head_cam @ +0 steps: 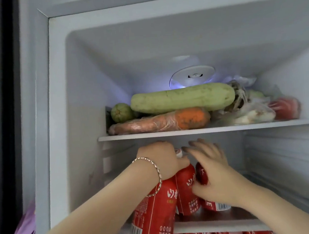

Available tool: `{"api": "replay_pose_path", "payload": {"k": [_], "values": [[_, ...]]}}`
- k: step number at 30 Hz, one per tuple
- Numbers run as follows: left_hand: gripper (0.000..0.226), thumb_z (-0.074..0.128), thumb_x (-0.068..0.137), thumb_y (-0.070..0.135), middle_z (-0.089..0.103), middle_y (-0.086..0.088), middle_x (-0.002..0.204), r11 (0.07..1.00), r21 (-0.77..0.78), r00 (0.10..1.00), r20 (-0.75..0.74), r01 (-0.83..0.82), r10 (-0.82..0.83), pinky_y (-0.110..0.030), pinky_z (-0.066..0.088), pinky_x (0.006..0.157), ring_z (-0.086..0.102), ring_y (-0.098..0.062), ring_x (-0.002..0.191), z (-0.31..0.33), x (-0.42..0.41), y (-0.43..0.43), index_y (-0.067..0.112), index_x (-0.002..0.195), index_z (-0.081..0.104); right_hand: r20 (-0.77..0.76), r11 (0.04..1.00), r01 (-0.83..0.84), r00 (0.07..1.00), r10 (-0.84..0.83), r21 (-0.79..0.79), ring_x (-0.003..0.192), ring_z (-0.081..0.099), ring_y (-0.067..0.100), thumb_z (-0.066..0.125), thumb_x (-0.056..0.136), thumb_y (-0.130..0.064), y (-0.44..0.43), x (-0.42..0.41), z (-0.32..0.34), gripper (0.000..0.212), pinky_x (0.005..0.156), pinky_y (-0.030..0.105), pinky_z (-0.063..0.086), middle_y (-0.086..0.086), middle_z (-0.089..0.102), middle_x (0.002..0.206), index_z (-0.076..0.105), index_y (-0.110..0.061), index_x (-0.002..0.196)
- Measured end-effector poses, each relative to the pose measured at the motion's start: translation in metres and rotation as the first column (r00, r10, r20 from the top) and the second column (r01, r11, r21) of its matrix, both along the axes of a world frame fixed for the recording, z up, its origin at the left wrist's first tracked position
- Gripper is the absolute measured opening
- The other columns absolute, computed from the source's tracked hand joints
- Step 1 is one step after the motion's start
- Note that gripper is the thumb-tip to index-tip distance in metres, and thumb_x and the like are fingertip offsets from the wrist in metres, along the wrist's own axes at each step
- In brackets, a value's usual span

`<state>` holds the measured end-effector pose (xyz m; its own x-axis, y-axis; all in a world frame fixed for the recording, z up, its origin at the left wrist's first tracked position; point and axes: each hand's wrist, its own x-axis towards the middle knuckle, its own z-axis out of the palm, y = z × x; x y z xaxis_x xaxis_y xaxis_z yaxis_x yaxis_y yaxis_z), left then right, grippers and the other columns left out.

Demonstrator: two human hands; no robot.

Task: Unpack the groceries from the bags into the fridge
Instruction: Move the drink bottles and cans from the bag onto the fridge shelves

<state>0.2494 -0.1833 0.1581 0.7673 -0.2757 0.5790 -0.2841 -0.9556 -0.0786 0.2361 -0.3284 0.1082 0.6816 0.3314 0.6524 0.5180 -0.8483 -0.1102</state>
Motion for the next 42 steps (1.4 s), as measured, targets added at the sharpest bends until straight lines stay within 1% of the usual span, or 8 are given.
{"api": "replay_pose_path", "payload": {"k": [4, 8, 17, 21, 24, 28, 37, 42], "values": [[0.044, 0.038, 0.086, 0.063, 0.051, 0.004, 0.077, 0.999, -0.017, 0.997, -0.066, 0.038, -0.039, -0.025, 0.040, 0.078, 0.058, -0.018, 0.094, 0.003, 0.002, -0.001, 0.019, 0.078, 0.046, -0.084, 0.993, -0.115, 0.989, 0.118, 0.035, 0.100, -0.009, -0.027, 0.069, 0.077, -0.034, 0.016, -0.003, 0.005, 0.097, 0.106, 0.017, -0.007, -0.029, 0.017, 0.121, 0.001, -0.034, 0.146], [0.049, 0.043, 0.084, 0.065, 0.054, 0.001, 0.075, 0.997, -0.057, 0.998, -0.054, 0.041, -0.044, -0.025, 0.041, 0.072, 0.055, -0.018, 0.080, 0.003, 0.000, 0.003, 0.021, 0.063, 0.039, -0.084, 0.971, -0.163, 0.980, 0.179, 0.175, 0.106, 0.051, -0.002, 0.076, 0.067, -0.037, 0.024, 0.007, -0.006, 0.106, 0.092, 0.020, 0.045, -0.022, 0.039, 0.130, 0.003, -0.043, 0.143], [0.047, 0.044, 0.087, 0.057, 0.048, 0.004, 0.064, 0.974, -0.223, 0.969, 0.245, 0.041, 0.016, -0.027, 0.036, 0.062, 0.053, -0.022, 0.071, -0.012, -0.037, 0.018, 0.019, 0.060, 0.040, 0.053, 0.992, 0.030, 0.998, -0.036, 0.120, 0.104, 0.058, 0.030, 0.063, 0.077, -0.052, 0.034, 0.016, -0.010, 0.083, 0.078, 0.033, 0.045, 0.007, 0.054, 0.122, 0.015, -0.036, 0.142], [0.045, 0.044, 0.091, 0.042, 0.042, 0.004, 0.055, 0.949, -0.293, 0.918, 0.396, 0.114, 0.012, -0.027, 0.032, 0.058, 0.046, -0.021, 0.062, -0.011, -0.049, 0.019, 0.016, 0.055, 0.036, 0.118, 0.976, 0.208, 0.970, -0.214, 0.063, 0.134, 0.031, 0.029, 0.053, 0.085, -0.052, 0.035, 0.013, -0.018, 0.087, 0.111, 0.036, 0.024, 0.013, 0.036, 0.141, 0.002, -0.021, 0.148], [0.043, 0.045, 0.091, 0.034, 0.044, 0.002, 0.053, 0.921, -0.337, 0.877, 0.480, 0.197, -0.012, -0.028, 0.031, 0.056, 0.047, -0.023, 0.058, -0.006, -0.052, 0.020, 0.014, 0.054, 0.035, 0.044, 0.984, -0.116, 0.993, 0.111, 0.137, 0.142, 0.000, 0.012, 0.063, 0.078, -0.027, 0.032, -0.012, -0.020, 0.099, 0.119, 0.032, 0.012, -0.005, 0.009, 0.150, -0.007, -0.033, 0.147], [0.043, 0.048, 0.089, 0.029, 0.041, 0.000, 0.049, 0.868, -0.411, 0.861, 0.507, 0.279, -0.036, -0.030, 0.031, 0.049, 0.044, -0.022, 0.053, -0.009, -0.051, 0.017, 0.014, 0.052, 0.032, -0.271, 0.817, -0.474, 0.781, 0.563, 0.329, 0.116, 0.046, -0.011, 0.078, 0.070, -0.026, 0.039, -0.040, -0.023, 0.105, 0.095, 0.013, 0.044, -0.026, 0.039, 0.129, -0.003, -0.069, 0.122], [0.034, 0.073, 0.068, 0.029, 0.042, 0.005, 0.040, 0.986, -0.099, 0.759, 0.650, 0.132, -0.036, -0.007, 0.007, 0.046, 0.036, -0.020, 0.028, -0.015, -0.039, 0.023, 0.015, 0.072, 0.043, -0.027, 0.826, -0.341, 0.919, 0.394, 0.449, 0.116, 0.049, 0.004, 0.080, 0.063, -0.041, 0.069, -0.010, -0.026, 0.091, 0.097, 0.028, 0.047, -0.011, 0.048, 0.126, 0.025, -0.032, 0.135], [0.033, 0.049, 0.086, 0.044, 0.049, -0.002, 0.089, 0.988, -0.146, 0.870, 0.492, 0.041, 0.037, -0.027, 0.036, 0.052, 0.054, -0.022, 0.073, -0.039, -0.043, 0.036, 0.020, 0.108, 0.042, -0.113, 0.849, -0.215, 0.946, 0.304, 0.483, 0.110, 0.056, 0.013, 0.077, 0.069, -0.040, 0.083, 0.002, -0.036, 0.083, 0.092, 0.033, 0.050, -0.002, 0.052, 0.125, 0.029, -0.024, 0.135]]}}
